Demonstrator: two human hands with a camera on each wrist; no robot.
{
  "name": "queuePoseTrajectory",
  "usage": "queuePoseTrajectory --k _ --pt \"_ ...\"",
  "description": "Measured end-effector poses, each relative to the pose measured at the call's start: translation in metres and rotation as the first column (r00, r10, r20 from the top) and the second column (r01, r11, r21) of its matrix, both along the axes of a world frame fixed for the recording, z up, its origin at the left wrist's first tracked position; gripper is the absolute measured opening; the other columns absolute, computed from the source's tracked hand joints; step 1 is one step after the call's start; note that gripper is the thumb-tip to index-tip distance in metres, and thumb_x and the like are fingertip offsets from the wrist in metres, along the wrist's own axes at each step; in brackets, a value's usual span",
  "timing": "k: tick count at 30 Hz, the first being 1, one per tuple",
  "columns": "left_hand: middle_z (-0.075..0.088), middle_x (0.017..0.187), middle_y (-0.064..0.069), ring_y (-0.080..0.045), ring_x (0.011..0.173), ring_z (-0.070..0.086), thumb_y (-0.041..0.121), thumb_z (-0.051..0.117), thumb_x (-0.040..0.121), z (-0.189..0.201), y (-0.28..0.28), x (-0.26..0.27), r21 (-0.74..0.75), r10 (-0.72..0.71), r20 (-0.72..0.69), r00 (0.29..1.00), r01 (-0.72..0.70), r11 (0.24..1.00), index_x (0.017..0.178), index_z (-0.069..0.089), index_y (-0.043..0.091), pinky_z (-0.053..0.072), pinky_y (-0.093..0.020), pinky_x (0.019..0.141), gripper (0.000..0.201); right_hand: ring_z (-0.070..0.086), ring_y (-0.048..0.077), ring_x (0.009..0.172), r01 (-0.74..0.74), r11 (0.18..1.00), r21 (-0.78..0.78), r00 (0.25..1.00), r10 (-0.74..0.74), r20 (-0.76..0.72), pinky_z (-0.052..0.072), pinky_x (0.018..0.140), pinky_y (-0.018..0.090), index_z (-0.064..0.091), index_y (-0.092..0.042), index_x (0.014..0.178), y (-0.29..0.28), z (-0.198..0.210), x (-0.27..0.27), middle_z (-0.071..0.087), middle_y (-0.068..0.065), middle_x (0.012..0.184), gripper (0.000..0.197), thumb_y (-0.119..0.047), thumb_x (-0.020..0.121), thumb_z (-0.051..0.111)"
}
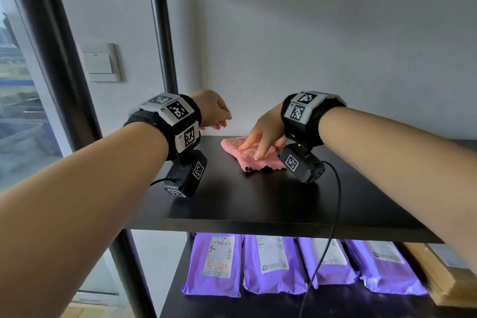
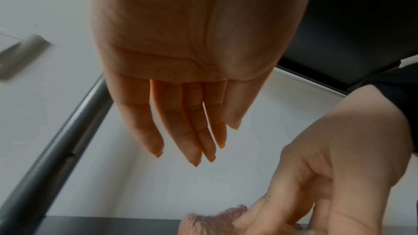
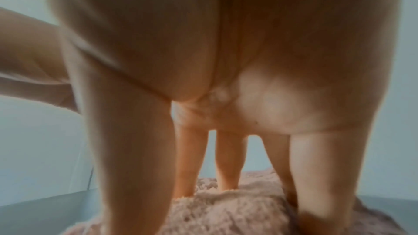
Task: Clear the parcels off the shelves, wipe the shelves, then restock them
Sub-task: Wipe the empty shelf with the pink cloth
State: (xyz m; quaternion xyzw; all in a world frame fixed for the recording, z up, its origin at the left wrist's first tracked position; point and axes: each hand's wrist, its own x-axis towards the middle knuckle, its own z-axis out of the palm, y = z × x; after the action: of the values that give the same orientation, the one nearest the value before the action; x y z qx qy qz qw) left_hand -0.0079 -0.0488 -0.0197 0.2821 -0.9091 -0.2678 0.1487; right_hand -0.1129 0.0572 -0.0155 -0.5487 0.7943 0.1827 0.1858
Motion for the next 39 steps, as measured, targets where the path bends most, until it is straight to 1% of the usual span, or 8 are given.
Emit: queuePoseTrajectory --k 2,4,14,17,21,25,29,39 --pt "0.063 0.076 0.009 -0.004 0.069 0.060 0.018 0.049 0.095 -0.001 0.002 -0.009 0.012 -0.032 0.009 0.999 0.032 0.999 0.079 0.059 0.022 0.045 -0.023 0.065 0.019 0.049 0.009 0.124 0.052 0.999 -0.006 0.997 -0.052 -0.053 0.032 0.090 0.014 0.015 -0.027 0.150 0.006 -0.002 -0.010 0.045 -0.001 0.144 0.061 -0.031 0.098 0.046" --pt "0.063 0.077 0.009 -0.004 0.070 0.060 0.018 0.049 0.095 -0.002 0.005 -0.016 0.023 -0.064 0.017 0.998 0.064 0.998 0.079 0.059 0.022 0.045 -0.023 0.066 0.019 0.029 0.018 0.138 0.108 0.994 0.005 0.988 -0.107 -0.112 0.028 0.100 0.020 0.015 -0.026 0.151 0.017 -0.003 -0.023 0.025 0.002 0.154 0.060 -0.031 0.098 0.044" --pt "0.066 0.090 0.004 -0.010 0.084 0.064 0.018 0.049 0.095 -0.002 0.029 -0.035 -0.006 -0.148 0.039 0.988 0.148 0.989 0.101 0.065 0.014 0.050 -0.024 0.071 0.018 0.027 0.022 0.140 0.365 0.931 0.003 0.903 -0.353 -0.244 0.024 0.110 0.029 0.029 -0.020 0.147 0.074 -0.008 -0.091 0.027 0.003 0.154 0.056 -0.027 0.096 0.050" --pt "0.066 0.091 0.003 -0.011 0.085 0.064 0.019 0.049 0.095 -0.001 0.033 -0.036 -0.012 -0.144 0.042 0.989 0.145 0.989 0.101 0.065 0.014 0.051 -0.026 0.074 0.017 0.036 0.022 0.135 0.308 0.951 0.027 0.929 -0.294 -0.226 0.028 0.111 0.031 0.031 -0.018 0.147 0.066 -0.009 -0.087 0.034 0.002 0.150 0.055 -0.028 0.096 0.051" --pt "0.066 0.088 0.004 -0.006 0.075 0.063 0.019 0.050 0.095 0.000 0.034 -0.032 -0.015 -0.107 0.039 0.993 0.108 0.994 0.100 0.065 0.015 0.050 -0.024 0.070 0.016 0.050 0.028 0.116 0.185 0.982 -0.034 0.976 -0.187 -0.109 0.045 0.080 0.031 0.047 -0.011 0.137 0.045 -0.008 -0.053 0.045 0.015 0.141 0.045 -0.017 0.093 0.056" --pt "0.065 0.081 0.006 -0.003 0.071 0.061 0.020 0.051 0.094 0.003 0.035 -0.024 -0.028 -0.048 0.028 0.998 0.049 0.998 0.099 0.066 0.014 0.051 -0.027 0.074 0.017 0.028 0.022 0.139 0.021 0.999 -0.043 0.999 -0.022 -0.037 0.026 0.106 0.025 0.023 -0.016 0.149 0.019 -0.008 -0.008 0.026 0.009 0.153 0.056 -0.028 0.099 0.043" --pt "0.065 0.080 0.006 -0.003 0.071 0.060 0.020 0.051 0.094 0.008 0.039 -0.020 -0.044 0.005 0.010 1.000 -0.005 0.999 0.101 0.066 0.014 0.049 -0.024 0.070 0.017 0.034 0.010 0.133 -0.155 0.982 -0.104 0.986 0.160 0.040 0.023 0.106 0.026 0.037 -0.041 0.140 0.025 -0.008 0.011 0.031 -0.009 0.151 0.051 -0.035 0.093 0.055" --pt "0.068 0.093 0.002 -0.009 0.080 0.064 0.019 0.049 0.094 0.005 0.095 -0.060 -0.025 -0.079 0.027 0.996 0.080 0.996 0.097 0.066 0.017 0.049 -0.025 0.072 0.017 0.037 0.011 0.131 0.068 0.995 -0.078 0.994 -0.061 0.095 0.033 0.102 0.021 0.036 -0.029 0.143 0.129 -0.003 -0.058 0.030 -0.007 0.151 0.050 -0.023 0.096 0.052"
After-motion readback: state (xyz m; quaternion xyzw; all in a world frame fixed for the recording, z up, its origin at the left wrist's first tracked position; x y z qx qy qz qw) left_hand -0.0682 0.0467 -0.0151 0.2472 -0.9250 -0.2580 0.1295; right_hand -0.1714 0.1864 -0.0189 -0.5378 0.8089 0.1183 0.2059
